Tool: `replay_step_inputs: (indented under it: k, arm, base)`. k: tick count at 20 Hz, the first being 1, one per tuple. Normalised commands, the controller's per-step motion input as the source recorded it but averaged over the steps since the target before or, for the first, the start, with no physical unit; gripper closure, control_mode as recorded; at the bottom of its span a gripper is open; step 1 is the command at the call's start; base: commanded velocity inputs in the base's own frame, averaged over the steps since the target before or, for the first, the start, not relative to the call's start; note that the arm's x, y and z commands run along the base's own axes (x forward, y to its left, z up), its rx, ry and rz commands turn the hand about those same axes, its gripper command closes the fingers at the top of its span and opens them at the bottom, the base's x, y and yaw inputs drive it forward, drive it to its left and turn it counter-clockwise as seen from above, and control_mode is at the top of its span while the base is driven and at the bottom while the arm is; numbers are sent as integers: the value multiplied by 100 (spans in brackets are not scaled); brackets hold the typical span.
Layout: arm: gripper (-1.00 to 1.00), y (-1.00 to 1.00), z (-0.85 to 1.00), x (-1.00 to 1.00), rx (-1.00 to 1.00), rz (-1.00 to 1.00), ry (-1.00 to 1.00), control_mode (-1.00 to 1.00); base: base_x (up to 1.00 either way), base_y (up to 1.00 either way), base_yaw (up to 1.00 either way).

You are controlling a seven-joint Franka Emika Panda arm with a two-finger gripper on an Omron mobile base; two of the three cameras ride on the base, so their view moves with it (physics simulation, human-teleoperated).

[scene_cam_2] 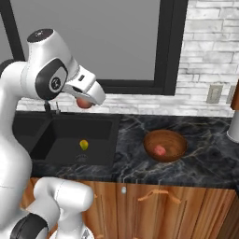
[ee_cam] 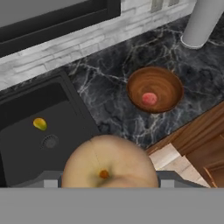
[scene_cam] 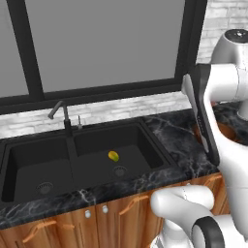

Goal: Pick the peachs from the cabinet and place them in one bowl. Pick the mango from the sink and place it in the other bowl.

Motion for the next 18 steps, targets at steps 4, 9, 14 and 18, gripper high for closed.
replay_step_inputs:
  k: [4, 9, 14, 18]
  arm:
    - [100, -44, -17, 3, 3, -8, 0, -100]
    - [100, -43, -16, 9, 4, -3, 0, -100]
    - [100, -43, -18, 13, 3, -1, 0, -100]
    - [100, -39, -16, 18, 1, 0, 0, -100]
  base:
    - [0, 0, 0]
    - [0, 0, 0]
    - [0, 0, 0]
    - [0, 0, 0]
